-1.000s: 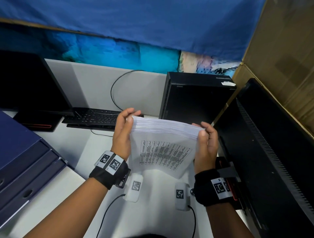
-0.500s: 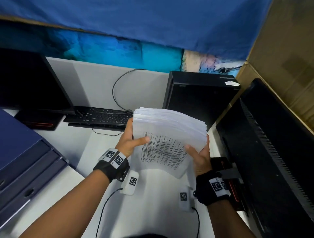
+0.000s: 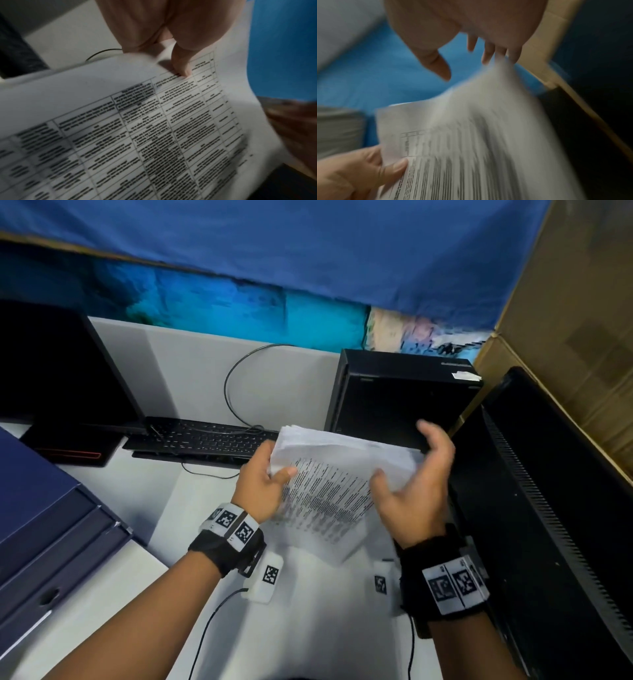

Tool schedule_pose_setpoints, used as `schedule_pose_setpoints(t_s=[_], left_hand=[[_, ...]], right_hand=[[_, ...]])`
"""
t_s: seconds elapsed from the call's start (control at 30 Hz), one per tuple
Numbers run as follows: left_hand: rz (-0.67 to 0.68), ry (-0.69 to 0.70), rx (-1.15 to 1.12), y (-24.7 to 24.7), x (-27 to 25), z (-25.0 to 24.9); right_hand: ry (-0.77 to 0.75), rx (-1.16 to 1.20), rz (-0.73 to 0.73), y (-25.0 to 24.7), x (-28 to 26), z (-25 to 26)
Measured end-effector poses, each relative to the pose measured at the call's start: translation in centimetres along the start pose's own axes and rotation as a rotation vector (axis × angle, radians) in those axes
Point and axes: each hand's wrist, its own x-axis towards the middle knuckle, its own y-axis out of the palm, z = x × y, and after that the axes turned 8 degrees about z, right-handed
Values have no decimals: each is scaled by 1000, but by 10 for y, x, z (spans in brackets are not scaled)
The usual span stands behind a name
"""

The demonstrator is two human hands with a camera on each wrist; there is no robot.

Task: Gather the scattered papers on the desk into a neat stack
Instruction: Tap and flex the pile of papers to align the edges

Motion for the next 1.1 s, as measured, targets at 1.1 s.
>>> schedule_pose_setpoints(t_s=[1.1], left_hand=[[-87, -250, -158, -21, -45, 74]], right_hand=[[808, 425, 54, 51, -92, -108]])
